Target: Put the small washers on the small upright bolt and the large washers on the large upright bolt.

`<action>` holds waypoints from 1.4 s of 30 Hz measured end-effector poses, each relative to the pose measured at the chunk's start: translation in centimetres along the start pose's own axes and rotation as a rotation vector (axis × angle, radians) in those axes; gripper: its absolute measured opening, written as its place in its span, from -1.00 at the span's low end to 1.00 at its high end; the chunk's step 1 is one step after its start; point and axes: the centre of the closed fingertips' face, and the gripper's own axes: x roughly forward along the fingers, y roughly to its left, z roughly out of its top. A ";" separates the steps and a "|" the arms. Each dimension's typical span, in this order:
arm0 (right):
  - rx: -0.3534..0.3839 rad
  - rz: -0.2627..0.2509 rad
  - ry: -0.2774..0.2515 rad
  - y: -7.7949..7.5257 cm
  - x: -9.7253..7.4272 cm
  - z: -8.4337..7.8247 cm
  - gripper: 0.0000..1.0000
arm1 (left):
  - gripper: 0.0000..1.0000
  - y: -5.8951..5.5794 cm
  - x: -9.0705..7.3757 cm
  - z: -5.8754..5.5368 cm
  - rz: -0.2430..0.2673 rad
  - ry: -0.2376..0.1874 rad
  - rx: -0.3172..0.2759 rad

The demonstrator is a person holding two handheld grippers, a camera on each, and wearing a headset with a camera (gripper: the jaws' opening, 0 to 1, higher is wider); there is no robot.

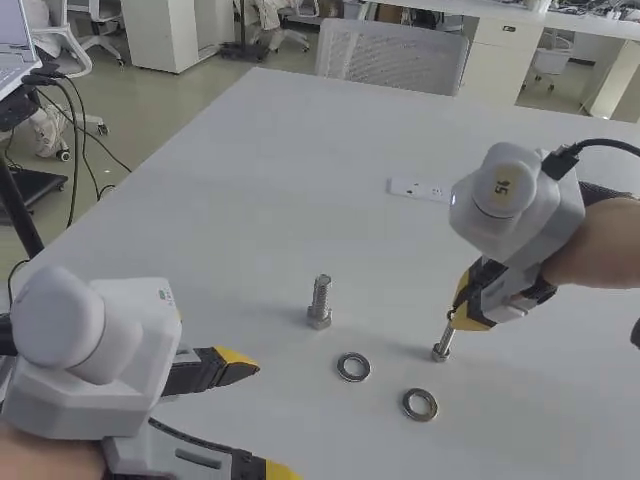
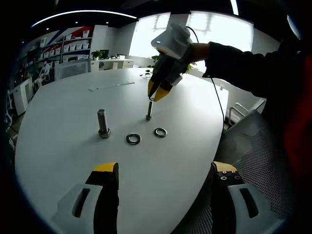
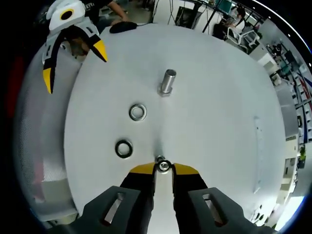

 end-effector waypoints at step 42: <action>0.046 0.072 0.029 0.3 4.0 -1.7 -0.72 | 0.53 0.1 0.2 -0.4 0.001 0.015 -0.015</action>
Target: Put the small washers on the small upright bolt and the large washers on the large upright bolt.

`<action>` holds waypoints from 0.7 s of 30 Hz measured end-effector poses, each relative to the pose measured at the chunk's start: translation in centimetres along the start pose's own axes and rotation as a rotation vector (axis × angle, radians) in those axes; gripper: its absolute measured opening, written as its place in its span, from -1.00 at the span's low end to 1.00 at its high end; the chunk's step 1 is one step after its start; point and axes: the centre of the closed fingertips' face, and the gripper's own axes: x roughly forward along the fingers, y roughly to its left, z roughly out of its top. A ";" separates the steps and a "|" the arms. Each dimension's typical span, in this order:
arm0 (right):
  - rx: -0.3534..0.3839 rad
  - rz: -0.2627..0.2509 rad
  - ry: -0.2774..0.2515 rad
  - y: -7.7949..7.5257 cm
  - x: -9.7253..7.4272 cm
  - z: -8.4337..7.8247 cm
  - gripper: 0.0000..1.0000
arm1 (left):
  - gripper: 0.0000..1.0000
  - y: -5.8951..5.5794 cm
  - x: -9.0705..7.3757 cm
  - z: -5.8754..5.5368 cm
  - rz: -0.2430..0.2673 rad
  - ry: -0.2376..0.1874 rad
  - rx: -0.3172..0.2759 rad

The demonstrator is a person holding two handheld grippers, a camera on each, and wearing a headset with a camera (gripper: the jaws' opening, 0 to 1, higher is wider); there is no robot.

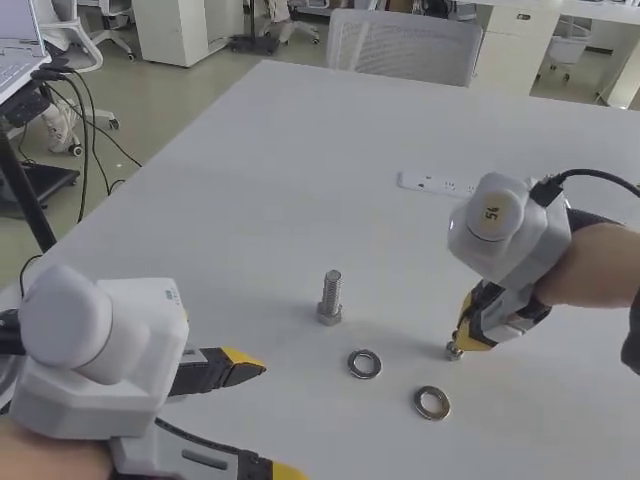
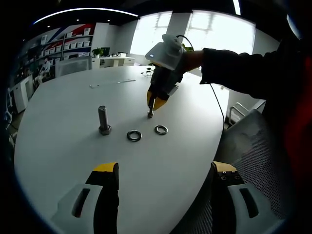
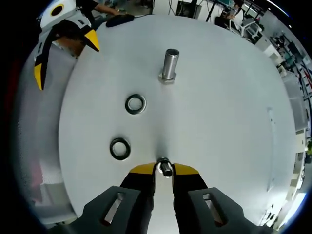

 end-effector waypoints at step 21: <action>0.008 0.014 0.008 -0.1 1.4 -0.2 -0.71 | 0.52 0.2 0.1 -0.2 0.000 0.002 -0.004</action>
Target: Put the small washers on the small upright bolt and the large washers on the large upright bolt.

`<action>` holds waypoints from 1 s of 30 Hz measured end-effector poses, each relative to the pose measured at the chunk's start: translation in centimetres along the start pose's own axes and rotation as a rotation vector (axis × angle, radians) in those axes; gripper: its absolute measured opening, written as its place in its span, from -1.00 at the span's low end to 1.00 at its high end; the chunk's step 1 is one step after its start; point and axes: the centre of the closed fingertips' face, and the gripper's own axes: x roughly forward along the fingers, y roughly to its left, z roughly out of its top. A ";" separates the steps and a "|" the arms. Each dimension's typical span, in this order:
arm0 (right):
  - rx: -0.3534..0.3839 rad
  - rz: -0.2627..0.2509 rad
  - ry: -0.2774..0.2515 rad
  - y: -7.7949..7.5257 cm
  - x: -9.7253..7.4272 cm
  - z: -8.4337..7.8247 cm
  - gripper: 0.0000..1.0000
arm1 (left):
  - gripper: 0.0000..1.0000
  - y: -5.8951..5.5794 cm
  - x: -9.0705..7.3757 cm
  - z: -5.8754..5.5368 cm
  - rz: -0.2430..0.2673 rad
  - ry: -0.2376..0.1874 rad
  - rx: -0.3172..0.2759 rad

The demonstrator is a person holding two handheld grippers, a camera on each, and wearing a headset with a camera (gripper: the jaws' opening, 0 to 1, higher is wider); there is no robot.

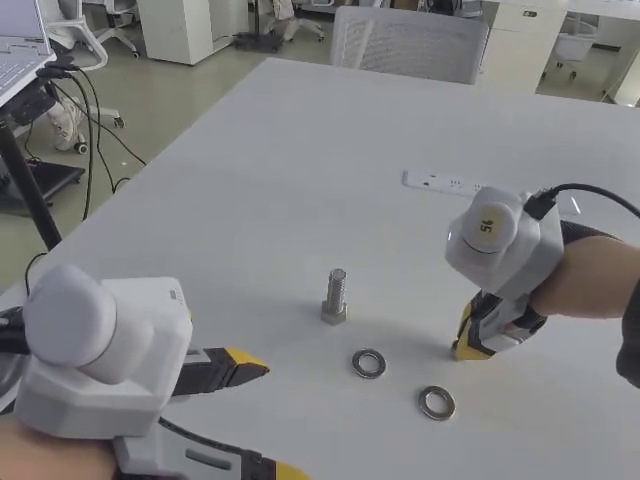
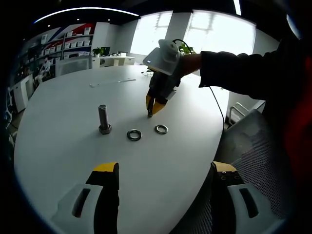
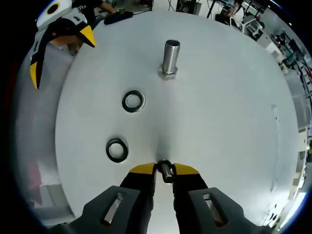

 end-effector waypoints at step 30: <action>0.035 -0.034 -0.024 0.6 -1.3 -0.6 -0.45 | 0.52 -0.3 0.0 -0.1 -0.004 0.000 0.007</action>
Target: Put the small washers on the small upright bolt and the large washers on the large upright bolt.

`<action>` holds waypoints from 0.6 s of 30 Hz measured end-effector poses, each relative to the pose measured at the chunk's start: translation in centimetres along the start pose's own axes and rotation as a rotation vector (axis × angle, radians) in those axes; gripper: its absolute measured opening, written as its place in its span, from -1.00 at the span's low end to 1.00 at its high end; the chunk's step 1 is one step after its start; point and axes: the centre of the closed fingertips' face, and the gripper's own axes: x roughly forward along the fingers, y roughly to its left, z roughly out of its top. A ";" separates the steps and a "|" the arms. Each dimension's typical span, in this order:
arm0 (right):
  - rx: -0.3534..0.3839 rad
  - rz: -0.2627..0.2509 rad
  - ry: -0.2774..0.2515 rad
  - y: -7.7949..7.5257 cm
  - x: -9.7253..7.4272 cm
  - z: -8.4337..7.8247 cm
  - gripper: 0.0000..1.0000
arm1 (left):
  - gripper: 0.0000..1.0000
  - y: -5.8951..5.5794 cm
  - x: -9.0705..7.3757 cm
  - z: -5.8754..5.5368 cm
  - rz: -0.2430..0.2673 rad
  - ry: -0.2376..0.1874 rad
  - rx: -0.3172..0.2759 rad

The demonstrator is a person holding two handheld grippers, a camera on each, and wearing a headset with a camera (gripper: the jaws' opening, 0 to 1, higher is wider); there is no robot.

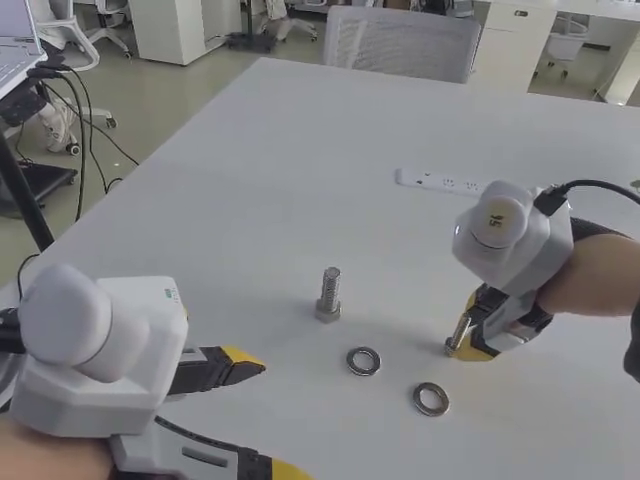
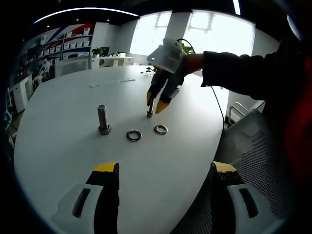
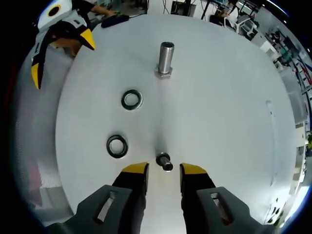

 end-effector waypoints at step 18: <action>0.043 -0.025 -0.002 0.3 -1.5 -2.3 -0.42 | 0.52 -0.1 0.2 0.6 -0.008 -0.001 0.014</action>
